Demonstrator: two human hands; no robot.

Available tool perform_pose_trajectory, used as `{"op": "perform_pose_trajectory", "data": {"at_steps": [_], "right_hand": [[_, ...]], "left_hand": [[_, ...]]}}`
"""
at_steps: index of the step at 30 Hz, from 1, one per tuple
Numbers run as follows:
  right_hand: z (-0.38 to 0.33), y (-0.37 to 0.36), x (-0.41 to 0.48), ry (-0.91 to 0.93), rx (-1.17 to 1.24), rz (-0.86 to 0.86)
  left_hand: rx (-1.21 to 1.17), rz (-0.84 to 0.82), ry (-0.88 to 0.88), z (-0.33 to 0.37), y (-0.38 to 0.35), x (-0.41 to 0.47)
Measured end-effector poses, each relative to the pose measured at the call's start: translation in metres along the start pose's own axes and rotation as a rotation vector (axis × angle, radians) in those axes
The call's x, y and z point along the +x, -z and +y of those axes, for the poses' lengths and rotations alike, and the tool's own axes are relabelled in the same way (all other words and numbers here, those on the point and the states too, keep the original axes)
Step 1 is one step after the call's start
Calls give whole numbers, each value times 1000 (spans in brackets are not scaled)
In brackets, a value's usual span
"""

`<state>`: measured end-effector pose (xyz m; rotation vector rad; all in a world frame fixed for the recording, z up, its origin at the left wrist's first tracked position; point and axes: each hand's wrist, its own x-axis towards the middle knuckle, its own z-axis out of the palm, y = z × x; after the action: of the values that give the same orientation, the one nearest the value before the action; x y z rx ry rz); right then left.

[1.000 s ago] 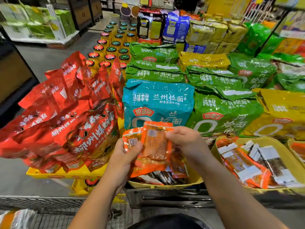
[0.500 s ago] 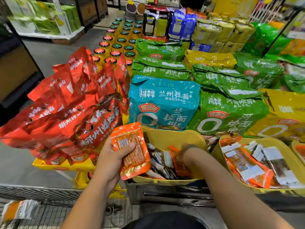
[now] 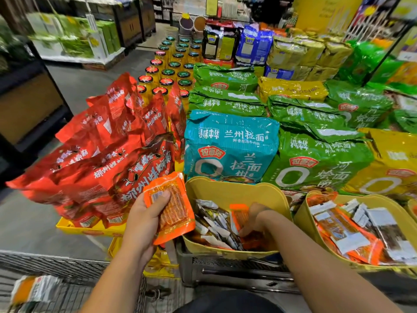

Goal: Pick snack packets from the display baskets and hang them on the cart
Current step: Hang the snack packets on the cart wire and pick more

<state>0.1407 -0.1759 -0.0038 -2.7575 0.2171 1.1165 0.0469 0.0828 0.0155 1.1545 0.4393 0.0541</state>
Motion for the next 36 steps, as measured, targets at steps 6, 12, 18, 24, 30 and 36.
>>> {"op": "perform_pose_trajectory", "data": {"at_steps": [6, 12, 18, 24, 30, 36], "right_hand": [[2, 5, -4, 104, 207, 108], [21, 58, -69, 493, 1216, 52], [-36, 53, -94, 651, 1065, 175], [-34, 30, -60, 559, 675, 516], [16, 29, 5, 221, -328, 43], [14, -1, 32, 273, -364, -60]], "left_hand": [[-11, -95, 7, 3, -3, -2], [-15, -173, 25, 6, -9, -1], [-31, -213, 79, -5, -45, 1], [19, -137, 20, -7, -47, 11], [-53, -78, 23, -1, -24, 24], [-45, -64, 24, 0, -20, 16]]}}
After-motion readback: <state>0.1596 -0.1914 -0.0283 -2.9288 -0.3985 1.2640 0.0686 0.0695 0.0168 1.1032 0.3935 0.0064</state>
